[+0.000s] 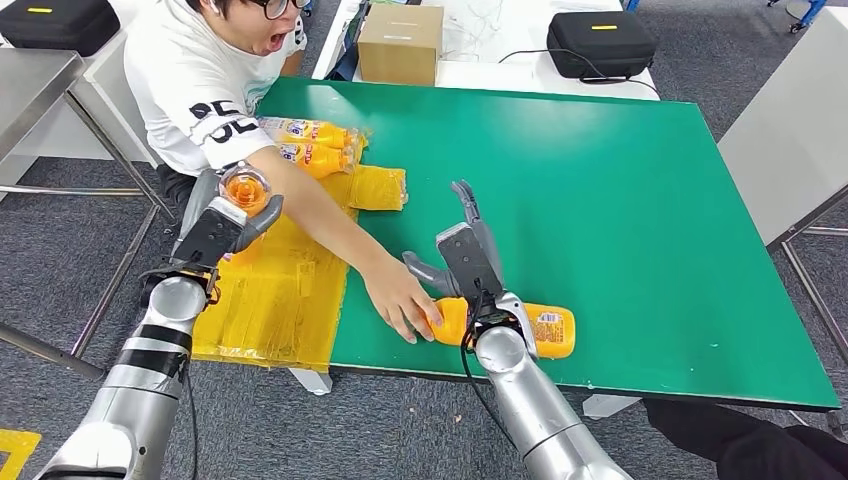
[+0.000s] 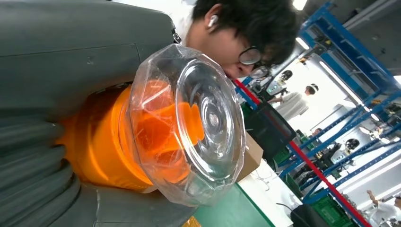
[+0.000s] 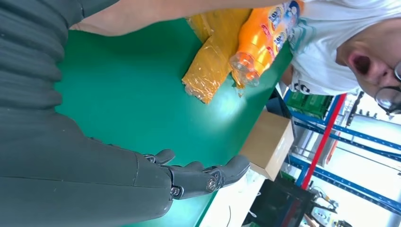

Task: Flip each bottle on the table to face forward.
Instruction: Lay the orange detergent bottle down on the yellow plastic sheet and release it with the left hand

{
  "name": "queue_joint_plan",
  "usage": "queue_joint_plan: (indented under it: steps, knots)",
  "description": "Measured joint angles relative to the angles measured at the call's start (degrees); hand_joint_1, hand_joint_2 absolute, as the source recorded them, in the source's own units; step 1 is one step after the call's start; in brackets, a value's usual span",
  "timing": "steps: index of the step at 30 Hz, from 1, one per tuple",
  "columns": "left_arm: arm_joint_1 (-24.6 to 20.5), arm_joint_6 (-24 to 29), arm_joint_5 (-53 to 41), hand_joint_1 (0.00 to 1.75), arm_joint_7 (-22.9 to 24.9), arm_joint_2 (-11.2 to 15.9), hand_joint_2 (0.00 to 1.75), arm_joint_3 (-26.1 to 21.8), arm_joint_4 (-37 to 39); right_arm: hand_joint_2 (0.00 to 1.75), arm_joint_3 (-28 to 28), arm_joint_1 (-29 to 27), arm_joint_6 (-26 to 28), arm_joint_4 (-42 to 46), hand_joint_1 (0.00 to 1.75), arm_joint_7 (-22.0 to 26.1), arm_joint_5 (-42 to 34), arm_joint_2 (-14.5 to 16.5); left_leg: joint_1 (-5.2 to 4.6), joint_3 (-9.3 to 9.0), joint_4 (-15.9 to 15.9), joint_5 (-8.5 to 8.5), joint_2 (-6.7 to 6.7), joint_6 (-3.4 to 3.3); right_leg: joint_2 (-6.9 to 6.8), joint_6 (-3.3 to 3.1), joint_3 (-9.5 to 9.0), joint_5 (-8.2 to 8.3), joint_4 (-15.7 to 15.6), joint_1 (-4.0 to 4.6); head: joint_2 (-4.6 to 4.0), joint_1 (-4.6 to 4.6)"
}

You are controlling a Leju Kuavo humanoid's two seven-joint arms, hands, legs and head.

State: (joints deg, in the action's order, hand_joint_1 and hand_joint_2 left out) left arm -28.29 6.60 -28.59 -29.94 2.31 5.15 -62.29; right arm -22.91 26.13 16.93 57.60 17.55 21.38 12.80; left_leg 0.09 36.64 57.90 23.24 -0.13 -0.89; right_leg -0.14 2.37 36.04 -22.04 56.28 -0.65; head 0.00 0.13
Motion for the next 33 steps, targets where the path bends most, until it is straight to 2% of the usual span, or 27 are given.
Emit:
queue_joint_plan:
  steps: [5, 9, 14, 18, 27, 33]
  knots:
    - [-0.1, 0.7, -2.7, 1.75, -0.2, 0.6, 1.75, 1.0, -0.3, 1.75, 0.5, -0.3, -0.2, 1.1, 0.00, 0.0, 0.0, -0.1, 0.00, 0.00, 0.0, 0.00, 0.00, 0.00, 0.00, 0.00, 0.00, 0.00, 0.0, 0.01, 0.00, -0.02]
    - [-0.3, 2.7, -9.4, 1.75, -0.2, 1.3, 1.75, 2.9, 0.4, 1.75, 0.8, -0.4, -1.1, 1.6, 0.00, 0.0, 0.0, -0.1, 0.01, 0.00, 0.0, 0.00, 0.00, 0.00, 0.01, 0.00, 0.01, 0.00, 0.0, 0.01, 0.00, -0.01]
    - [-0.9, 8.5, -20.4, 1.75, 0.1, 2.5, 1.75, 8.1, 6.7, 1.75, 0.9, -0.2, -2.8, 2.0, 0.00, 0.0, 0.0, -0.1, 0.01, 0.00, 0.0, 0.00, 0.00, 0.00, 0.01, 0.00, 0.00, 0.00, 0.0, 0.01, 0.00, -0.01]
    - [-0.9, 12.3, -24.5, 1.75, 0.6, 3.0, 1.75, 11.9, 12.5, 1.75, 0.9, 0.1, -3.6, 2.0, 0.00, 0.0, -0.1, -0.1, 0.00, 0.00, 0.0, 0.00, 0.01, 0.00, 0.01, 0.00, 0.00, 0.00, 0.0, 0.01, 0.00, 0.01]
    - [-2.1, 13.3, -27.4, 1.75, 1.4, 3.8, 1.75, 15.9, 18.8, 1.75, 0.9, 0.4, -4.4, 2.0, 0.00, -0.1, -0.2, -0.1, 0.00, -0.01, 0.0, 0.01, -0.02, 0.00, 0.01, 0.00, -0.01, 0.00, 0.0, 0.01, 0.00, -0.01]
    - [-3.2, 16.8, -32.8, 1.75, 3.1, 3.7, 1.75, 19.6, 25.2, 1.75, 0.7, 1.1, -5.4, 2.0, 0.00, -0.3, -0.6, -0.1, 0.01, -0.03, 0.0, -0.01, -0.01, 0.00, 0.02, 0.00, -0.02, 0.01, 0.0, 0.01, 0.00, -0.01]
